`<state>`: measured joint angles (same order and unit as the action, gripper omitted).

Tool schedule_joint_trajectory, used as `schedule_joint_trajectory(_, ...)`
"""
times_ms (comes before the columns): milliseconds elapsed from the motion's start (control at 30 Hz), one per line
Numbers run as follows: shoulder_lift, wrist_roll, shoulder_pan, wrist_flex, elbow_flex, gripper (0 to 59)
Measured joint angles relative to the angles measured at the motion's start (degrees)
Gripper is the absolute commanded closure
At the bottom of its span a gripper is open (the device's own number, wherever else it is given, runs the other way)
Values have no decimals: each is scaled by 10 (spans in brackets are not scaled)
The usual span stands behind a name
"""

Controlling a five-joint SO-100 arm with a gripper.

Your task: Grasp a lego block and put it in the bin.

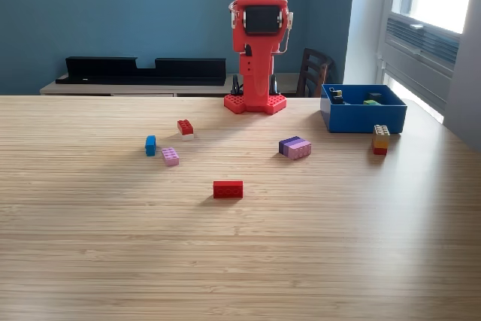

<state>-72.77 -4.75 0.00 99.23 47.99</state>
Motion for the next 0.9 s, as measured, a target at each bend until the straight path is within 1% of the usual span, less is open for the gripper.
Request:
schedule_joint_trajectory(367, 0, -4, 46, -3, 0, 585)
schedule_joint_trajectory(633, 0, -49, 97, -22, 40, 585)
schedule_joint_trajectory(733, 0, -77, 134, -22, 63, 585)
schedule_joint_trajectory(900, 0, -100, 199, -42, 106, 575)
